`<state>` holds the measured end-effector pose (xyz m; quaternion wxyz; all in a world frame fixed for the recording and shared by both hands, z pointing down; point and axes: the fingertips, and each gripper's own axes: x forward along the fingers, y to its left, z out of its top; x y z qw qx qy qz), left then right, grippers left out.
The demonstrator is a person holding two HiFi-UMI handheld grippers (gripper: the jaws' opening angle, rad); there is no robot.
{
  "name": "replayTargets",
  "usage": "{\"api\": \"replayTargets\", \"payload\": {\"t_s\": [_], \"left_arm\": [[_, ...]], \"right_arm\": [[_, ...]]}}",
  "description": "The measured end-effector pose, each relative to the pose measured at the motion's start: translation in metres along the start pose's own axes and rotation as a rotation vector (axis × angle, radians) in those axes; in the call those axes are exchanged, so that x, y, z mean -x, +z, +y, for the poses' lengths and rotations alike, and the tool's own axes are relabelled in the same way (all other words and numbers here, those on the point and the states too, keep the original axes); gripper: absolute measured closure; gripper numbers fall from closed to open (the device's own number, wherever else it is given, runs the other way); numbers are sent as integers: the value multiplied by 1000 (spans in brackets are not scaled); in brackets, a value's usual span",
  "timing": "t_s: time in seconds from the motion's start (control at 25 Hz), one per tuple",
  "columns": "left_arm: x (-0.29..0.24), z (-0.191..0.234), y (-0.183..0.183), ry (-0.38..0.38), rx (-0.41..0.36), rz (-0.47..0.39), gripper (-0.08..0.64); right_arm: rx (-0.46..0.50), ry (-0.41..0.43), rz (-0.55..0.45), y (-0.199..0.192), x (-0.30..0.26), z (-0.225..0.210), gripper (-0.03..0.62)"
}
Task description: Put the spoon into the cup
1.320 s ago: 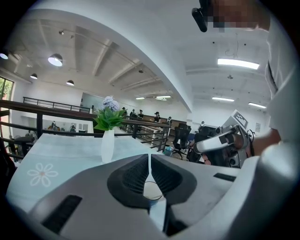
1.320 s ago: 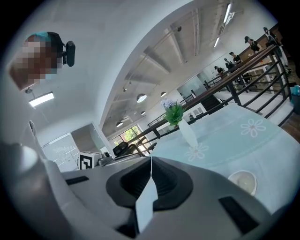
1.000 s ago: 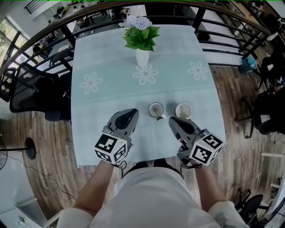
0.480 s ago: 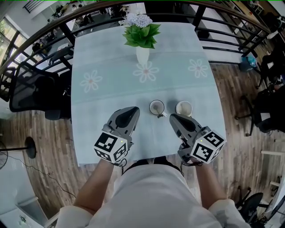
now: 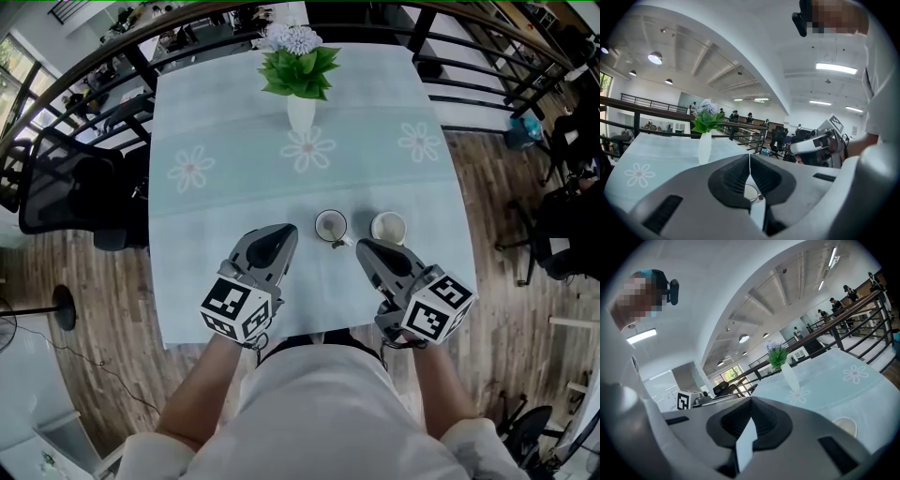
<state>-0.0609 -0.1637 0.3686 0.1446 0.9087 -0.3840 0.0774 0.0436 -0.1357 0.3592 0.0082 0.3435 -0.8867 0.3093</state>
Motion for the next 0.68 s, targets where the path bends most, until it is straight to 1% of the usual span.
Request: {"api": "replayTargets", "payload": {"t_s": [0.68], "left_arm": [[-4, -6, -9, 2, 23, 13, 535]], "right_arm": [[-5, 12, 11, -2, -1, -2, 571]]}}
